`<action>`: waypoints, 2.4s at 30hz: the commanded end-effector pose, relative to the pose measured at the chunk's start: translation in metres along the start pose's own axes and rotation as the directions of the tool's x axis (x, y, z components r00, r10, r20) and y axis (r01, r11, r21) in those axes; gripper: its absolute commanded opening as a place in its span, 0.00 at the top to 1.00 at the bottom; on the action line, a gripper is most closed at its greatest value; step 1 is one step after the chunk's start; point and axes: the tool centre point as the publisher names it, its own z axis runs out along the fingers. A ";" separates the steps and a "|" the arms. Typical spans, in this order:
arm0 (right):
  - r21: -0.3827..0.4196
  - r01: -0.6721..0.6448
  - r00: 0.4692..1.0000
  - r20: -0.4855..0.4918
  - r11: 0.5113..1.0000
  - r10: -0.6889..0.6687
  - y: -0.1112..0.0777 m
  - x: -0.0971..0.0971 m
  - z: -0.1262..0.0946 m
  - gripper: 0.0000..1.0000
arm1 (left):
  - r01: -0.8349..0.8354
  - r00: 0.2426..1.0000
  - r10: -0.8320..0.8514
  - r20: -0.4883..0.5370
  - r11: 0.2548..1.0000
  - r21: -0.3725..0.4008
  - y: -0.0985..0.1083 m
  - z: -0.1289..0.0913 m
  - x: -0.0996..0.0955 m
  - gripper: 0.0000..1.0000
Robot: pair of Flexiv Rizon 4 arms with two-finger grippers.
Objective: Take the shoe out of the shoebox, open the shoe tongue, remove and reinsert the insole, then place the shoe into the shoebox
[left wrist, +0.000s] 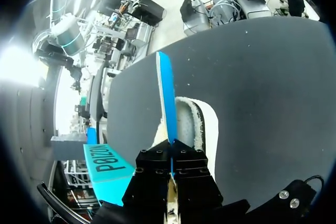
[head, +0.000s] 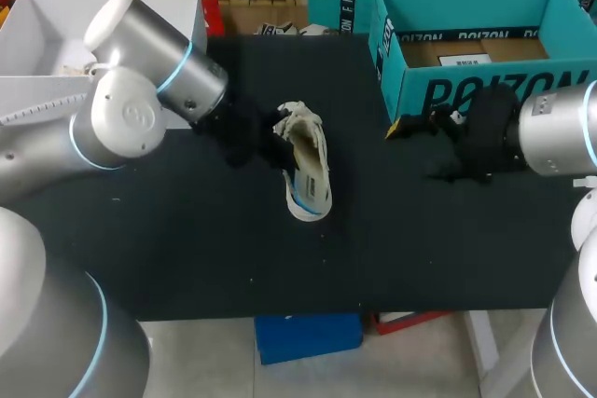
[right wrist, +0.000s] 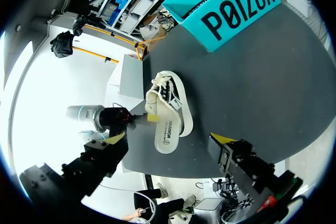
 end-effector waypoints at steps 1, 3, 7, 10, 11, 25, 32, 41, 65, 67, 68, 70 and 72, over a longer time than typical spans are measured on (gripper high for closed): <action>-0.003 -0.001 1.000 0.004 1.000 0.001 -0.001 0.002 0.002 0.00 | 0.005 1.000 -0.004 0.004 1.000 -0.017 0.003 0.002 0.004 1.00; -0.003 -0.001 1.000 0.004 1.000 0.001 -0.001 0.002 0.002 0.00 | 0.004 1.000 -0.004 0.006 1.000 -0.026 0.008 0.003 0.005 1.00; -0.003 -0.001 1.000 0.004 1.000 0.001 -0.001 0.002 0.002 0.00 | 0.001 1.000 -0.001 0.012 0.999 -0.047 0.017 0.004 0.003 1.00; -0.003 -0.001 1.000 0.004 1.000 0.001 -0.001 0.002 0.002 0.00 | -0.003 1.000 0.004 0.015 0.998 -0.061 0.023 0.004 0.000 1.00; -0.003 -0.001 1.000 0.004 1.000 0.001 -0.001 0.002 0.002 0.00 | -0.004 1.000 0.005 0.015 0.998 -0.067 0.026 0.004 -0.001 1.00; -0.003 -0.001 1.000 0.004 1.000 0.001 -0.001 0.002 0.002 0.00 | -0.018 0.999 0.020 0.025 0.997 -0.070 0.023 -0.007 -0.008 1.00; -0.003 -0.001 1.000 0.004 1.000 0.001 -0.001 0.002 0.002 0.00 | -0.033 0.998 0.038 0.048 0.995 -0.089 0.018 -0.014 -0.014 1.00; -0.003 -0.001 1.000 0.004 1.000 0.001 -0.001 0.002 0.002 0.00 | -0.006 0.998 0.011 0.064 0.997 -0.082 0.014 -0.008 -0.008 1.00; -0.003 -0.001 1.000 0.004 1.000 0.001 -0.001 0.002 0.002 0.00 | 0.024 0.992 -0.019 0.128 0.999 -0.037 -0.015 -0.008 -0.027 1.00; -0.003 -0.001 1.000 0.004 1.000 0.001 -0.001 0.002 0.002 0.00 | 0.031 0.991 -0.026 0.130 0.999 -0.037 -0.015 -0.007 -0.025 1.00; -0.003 -0.001 1.000 0.004 1.000 0.001 -0.001 0.002 0.002 0.00 | 0.036 0.991 -0.031 0.130 0.999 -0.037 -0.015 -0.007 -0.023 1.00; -0.003 -0.001 1.000 0.004 1.000 0.001 -0.001 0.002 0.002 0.00 | 0.045 0.991 -0.039 0.130 0.998 -0.038 -0.015 -0.007 -0.021 1.00; -0.003 -0.001 1.000 0.004 1.000 0.001 -0.001 0.002 0.002 0.00 | 0.053 0.990 -0.048 0.131 0.998 -0.038 -0.015 -0.006 -0.018 1.00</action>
